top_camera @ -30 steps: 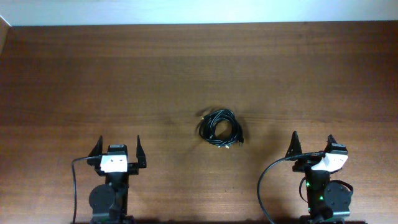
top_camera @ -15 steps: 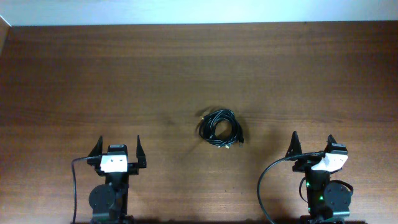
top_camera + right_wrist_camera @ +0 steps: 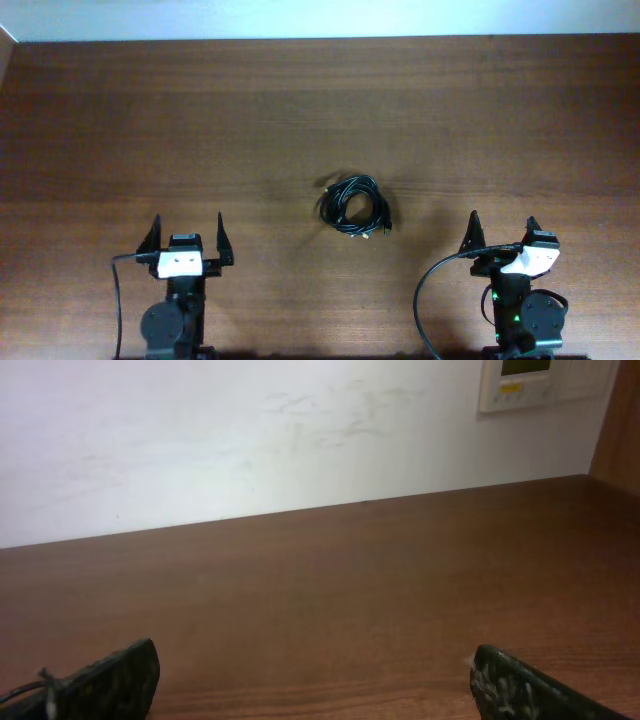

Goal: Untangle cables

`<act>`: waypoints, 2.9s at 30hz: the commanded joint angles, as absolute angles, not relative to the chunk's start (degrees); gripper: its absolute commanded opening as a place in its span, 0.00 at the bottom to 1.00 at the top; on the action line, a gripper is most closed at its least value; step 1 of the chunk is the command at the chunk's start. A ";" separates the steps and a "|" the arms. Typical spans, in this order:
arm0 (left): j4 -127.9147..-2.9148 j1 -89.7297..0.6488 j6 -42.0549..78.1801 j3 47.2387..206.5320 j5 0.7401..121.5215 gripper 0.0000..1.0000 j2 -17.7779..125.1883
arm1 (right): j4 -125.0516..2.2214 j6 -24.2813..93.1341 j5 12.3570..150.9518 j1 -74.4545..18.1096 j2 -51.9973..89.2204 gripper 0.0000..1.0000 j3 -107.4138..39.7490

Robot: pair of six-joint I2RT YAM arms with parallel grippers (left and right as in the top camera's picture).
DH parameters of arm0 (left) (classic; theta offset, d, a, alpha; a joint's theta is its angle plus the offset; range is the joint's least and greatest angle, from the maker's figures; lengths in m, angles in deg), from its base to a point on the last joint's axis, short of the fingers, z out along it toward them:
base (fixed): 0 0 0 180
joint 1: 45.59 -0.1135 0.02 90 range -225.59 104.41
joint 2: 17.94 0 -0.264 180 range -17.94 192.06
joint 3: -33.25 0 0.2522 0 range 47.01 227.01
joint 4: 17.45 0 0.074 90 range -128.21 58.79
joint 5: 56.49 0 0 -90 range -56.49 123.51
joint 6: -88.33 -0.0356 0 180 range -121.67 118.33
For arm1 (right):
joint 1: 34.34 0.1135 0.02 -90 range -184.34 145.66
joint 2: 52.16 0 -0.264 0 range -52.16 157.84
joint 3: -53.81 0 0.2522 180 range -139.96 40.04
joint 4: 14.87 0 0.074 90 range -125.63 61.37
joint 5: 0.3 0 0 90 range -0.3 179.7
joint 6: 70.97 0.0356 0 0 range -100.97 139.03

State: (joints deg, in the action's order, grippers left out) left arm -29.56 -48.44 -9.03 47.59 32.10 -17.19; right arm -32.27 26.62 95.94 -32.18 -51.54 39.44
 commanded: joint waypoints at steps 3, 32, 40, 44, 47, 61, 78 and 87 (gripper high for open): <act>-13.14 -48.35 -9.71 47.59 32.96 0.99 -17.17 | -32.68 27.02 97.45 -31.72 -51.80 0.98 39.73; -57.78 -48.31 -0.81 91.59 56.32 0.99 3.84 | -32.68 27.02 97.47 -31.72 -51.80 0.99 39.73; -63.63 -48.31 -0.85 106.45 116.52 0.99 17.78 | -32.68 27.02 97.45 -31.72 -51.80 0.98 39.73; -60.14 -48.35 -2.54 106.36 114.66 0.99 17.94 | -32.68 27.02 97.45 -31.72 -51.80 0.98 39.73; -36.99 -48.35 -3.39 106.36 114.64 0.99 18.09 | -32.68 27.02 97.45 -31.72 -51.80 0.99 39.73; -65.60 -34.76 11.52 128.26 39.14 0.99 56.25 | -32.68 27.02 97.45 -31.72 -51.80 0.98 39.73; -87.41 -5.08 -9.03 128.15 42.64 0.89 84.80 | -32.68 27.02 97.45 -31.72 -51.80 0.99 39.73; -83.59 1.54 -9.05 127.78 43.82 0.99 95.81 | -32.68 27.02 97.47 -31.72 -51.80 0.99 39.73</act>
State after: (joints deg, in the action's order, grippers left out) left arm -85.34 0.36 -8.77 127.85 42.86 92.36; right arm -32.23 26.62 96.35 -32.07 -51.52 39.46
